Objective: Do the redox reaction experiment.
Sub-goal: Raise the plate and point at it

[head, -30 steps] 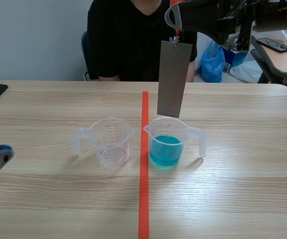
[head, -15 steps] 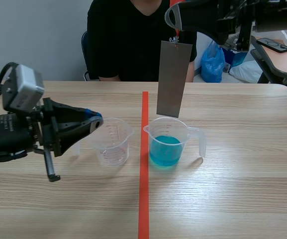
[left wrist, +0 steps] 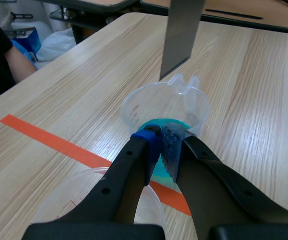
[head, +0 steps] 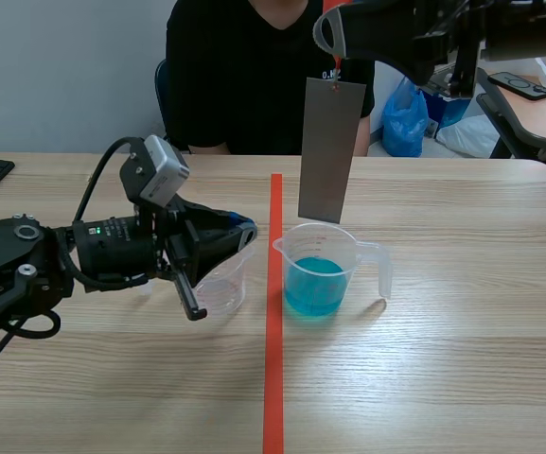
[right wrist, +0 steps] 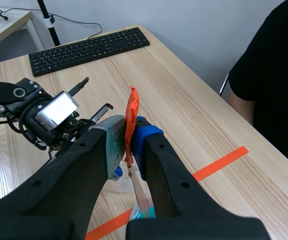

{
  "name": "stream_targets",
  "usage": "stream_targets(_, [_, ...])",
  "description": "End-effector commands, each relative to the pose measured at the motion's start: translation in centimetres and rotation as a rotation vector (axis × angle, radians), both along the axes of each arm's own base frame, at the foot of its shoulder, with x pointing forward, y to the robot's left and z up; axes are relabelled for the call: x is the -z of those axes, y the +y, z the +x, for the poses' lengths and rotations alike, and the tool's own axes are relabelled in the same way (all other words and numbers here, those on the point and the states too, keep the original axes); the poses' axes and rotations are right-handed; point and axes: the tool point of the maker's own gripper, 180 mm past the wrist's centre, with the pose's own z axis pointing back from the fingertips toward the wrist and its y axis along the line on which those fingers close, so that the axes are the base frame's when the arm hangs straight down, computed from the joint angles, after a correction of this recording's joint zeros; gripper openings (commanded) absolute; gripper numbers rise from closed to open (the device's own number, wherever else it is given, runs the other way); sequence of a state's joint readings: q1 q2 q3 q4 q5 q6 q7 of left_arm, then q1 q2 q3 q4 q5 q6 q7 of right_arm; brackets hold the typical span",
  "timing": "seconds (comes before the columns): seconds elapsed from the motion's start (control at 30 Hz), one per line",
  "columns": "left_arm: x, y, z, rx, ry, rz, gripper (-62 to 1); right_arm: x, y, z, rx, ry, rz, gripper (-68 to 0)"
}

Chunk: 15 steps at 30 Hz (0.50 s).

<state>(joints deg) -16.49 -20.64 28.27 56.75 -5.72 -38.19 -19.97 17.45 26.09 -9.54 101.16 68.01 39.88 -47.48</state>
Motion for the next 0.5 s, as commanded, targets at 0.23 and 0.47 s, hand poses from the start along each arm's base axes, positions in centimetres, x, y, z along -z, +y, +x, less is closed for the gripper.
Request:
stream_targets(0.23, [-3.2, -2.3, 1.3, 0.009, -0.054, -0.087, -56.9, -1.8, -0.2, 0.2, -0.002, -0.048, 0.025, -65.8])
stream_targets(0.47, [-3.1, -3.2, 0.8, 0.029, -0.046, -0.095, -56.9, -1.8, -0.2, 0.2, -0.002, -0.048, 0.025, -65.8])
